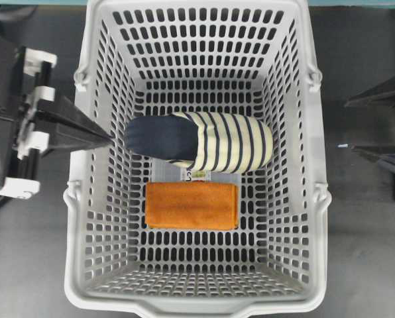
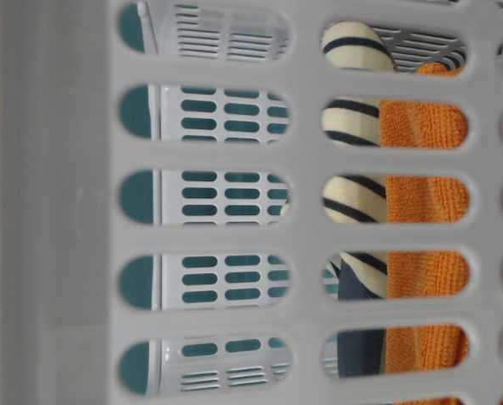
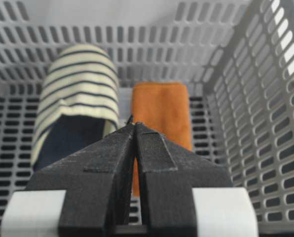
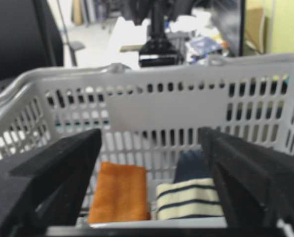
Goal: Pick up the orange cloth from the shopping basket with the left arm.
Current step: 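Lower the open left gripper down onto the orange cloth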
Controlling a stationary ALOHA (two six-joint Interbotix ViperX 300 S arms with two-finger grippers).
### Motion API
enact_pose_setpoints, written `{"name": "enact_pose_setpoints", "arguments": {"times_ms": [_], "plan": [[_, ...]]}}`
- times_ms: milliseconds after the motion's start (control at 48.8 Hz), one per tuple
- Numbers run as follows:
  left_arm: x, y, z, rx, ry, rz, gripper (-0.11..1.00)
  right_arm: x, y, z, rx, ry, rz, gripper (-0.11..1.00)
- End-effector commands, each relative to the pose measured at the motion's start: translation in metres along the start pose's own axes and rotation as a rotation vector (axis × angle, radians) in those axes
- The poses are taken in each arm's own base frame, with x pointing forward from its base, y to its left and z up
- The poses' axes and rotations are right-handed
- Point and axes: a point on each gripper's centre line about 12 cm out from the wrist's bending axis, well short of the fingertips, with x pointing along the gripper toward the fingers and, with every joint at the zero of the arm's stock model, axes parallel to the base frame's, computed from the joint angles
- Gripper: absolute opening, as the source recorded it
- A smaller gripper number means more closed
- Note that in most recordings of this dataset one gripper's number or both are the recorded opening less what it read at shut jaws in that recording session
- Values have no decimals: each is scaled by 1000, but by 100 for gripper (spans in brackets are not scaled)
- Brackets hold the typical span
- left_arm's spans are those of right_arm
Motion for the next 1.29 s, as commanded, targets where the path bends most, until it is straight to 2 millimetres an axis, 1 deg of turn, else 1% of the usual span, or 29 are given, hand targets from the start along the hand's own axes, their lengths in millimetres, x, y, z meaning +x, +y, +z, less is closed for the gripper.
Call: {"name": "enact_pose_setpoints", "arguments": {"times_ms": [0,246,307,348,389,410,471,553,615,655,696,840,1065,1270], "plan": [[8,-4,14,3,5,-8,0,-1,1,11,0,-20,1,75],[48,-5,17,-7,147,3,1,-1,1,10,-3,-12,3,75],[57,-5,20,-8,167,4,5,-1,1,10,-3,-12,3,75],[64,-6,21,-8,181,6,13,-1,1,9,-3,-11,3,75],[71,-6,23,-9,194,6,23,-1,1,9,-3,-9,2,75],[75,-8,23,-7,201,3,31,-1,1,9,-3,-11,3,75],[87,-10,23,-9,224,1,50,-1,1,9,-3,-11,3,75],[104,-17,19,-15,269,-8,73,-1,1,9,-3,-9,2,75],[118,-21,13,-20,321,-9,85,-1,1,8,-3,-8,2,75],[125,-22,10,-21,352,-9,90,-1,1,8,-3,-6,2,75],[131,-24,5,-18,385,-8,91,-1,0,7,-3,-5,1,75],[150,-28,-11,-10,492,-3,88,-1,1,7,-3,-4,2,75],[184,-29,-44,-1,625,9,89,-1,0,5,-3,-2,1,75],[203,-30,-68,3,694,14,89,-2,0,0,0,11,1,75]]}}
